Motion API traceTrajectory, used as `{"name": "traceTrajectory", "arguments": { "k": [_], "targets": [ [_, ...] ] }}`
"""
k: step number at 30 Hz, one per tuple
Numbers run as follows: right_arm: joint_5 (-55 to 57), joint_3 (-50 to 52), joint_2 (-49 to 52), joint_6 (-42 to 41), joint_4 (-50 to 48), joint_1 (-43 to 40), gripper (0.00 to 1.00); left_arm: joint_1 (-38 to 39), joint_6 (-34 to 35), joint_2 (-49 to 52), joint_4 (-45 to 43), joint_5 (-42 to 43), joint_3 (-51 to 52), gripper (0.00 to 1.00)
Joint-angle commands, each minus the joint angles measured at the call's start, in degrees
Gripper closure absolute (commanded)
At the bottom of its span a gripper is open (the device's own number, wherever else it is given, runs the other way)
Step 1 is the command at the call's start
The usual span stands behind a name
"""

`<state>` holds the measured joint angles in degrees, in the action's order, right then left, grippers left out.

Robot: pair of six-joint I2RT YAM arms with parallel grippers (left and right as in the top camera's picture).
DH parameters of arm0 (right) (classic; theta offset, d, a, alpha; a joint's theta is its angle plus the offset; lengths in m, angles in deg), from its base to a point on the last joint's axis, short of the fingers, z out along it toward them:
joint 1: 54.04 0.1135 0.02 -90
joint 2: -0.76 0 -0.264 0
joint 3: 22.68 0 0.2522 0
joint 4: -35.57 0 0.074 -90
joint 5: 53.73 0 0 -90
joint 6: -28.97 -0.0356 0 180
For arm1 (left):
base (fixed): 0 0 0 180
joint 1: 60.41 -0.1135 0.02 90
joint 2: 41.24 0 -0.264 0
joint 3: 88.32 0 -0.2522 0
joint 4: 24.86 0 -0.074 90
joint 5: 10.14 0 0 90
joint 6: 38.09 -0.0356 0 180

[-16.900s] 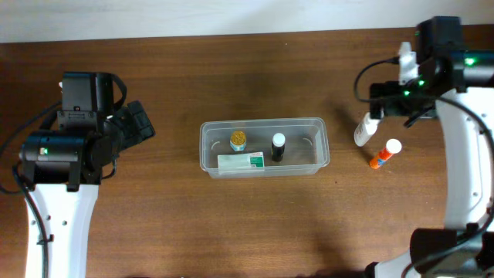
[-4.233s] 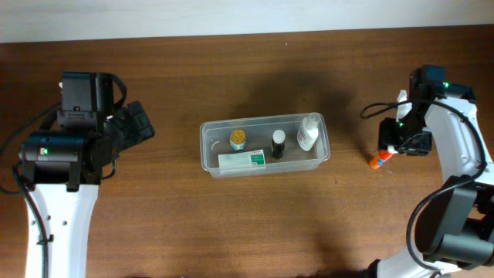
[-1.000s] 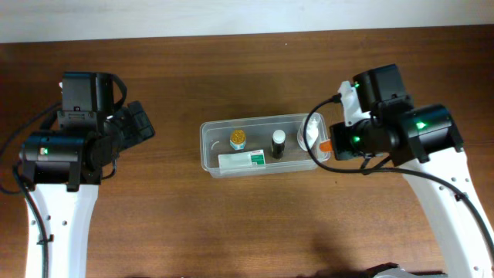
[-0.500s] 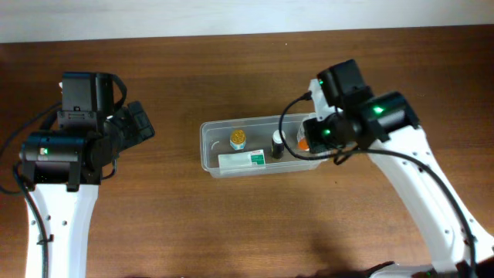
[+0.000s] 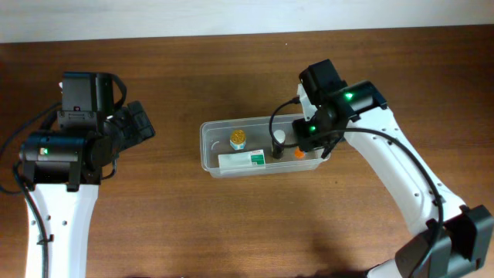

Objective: Pack container
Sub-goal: 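Carry the tube over the container beside the spray bottle, then lower the tube upright into the container and release it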

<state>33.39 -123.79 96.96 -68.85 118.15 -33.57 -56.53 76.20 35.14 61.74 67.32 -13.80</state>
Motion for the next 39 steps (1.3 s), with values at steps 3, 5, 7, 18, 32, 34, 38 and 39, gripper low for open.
{"name": "traceTrajectory", "arguments": {
  "k": [3, 5, 7, 18, 32, 34, 38, 39],
  "targets": [
    [0.6, -1.4, 1.5, -0.7, -0.8, 0.7, 0.78, -0.3, 0.3, -0.4, -0.1, -0.8, -0.3, 0.01],
    [0.6, -1.3, 1.7, -0.7, -1.2, 0.7, 0.78, -0.3, 0.3, -0.4, -0.1, -0.8, -0.3, 0.01],
    [0.6, -1.2, 1.8, -0.7, -1.9, 0.8, 0.78, -0.3, 0.3, -0.4, -0.1, -0.8, -0.3, 0.01],
    [2.5, -0.9, 1.9, -2.7, -2.5, 2.1, 0.78, -0.3, 0.3, -0.4, -0.1, -0.8, -0.3, 0.01],
    [3.4, -0.9, 4.9, -4.7, -2.0, 2.2, 0.78, -0.3, 0.3, -0.4, -0.1, -0.8, -0.3, 0.01],
    [3.4, -0.9, 5.1, -4.7, -2.0, 2.2, 0.78, -0.3, 0.3, -0.4, -0.1, -0.8, -0.3, 0.00],
    [3.4, -0.9, 5.4, -4.7, -2.0, 2.2, 0.78, -0.3, 0.3, -0.4, -0.1, -0.8, -0.3, 0.00],
    [3.4, -0.8, 5.4, -4.7, -2.1, 2.2, 0.78, -0.3, 0.3, -0.4, -0.1, -0.8, -0.3, 0.01]
  ]
}}
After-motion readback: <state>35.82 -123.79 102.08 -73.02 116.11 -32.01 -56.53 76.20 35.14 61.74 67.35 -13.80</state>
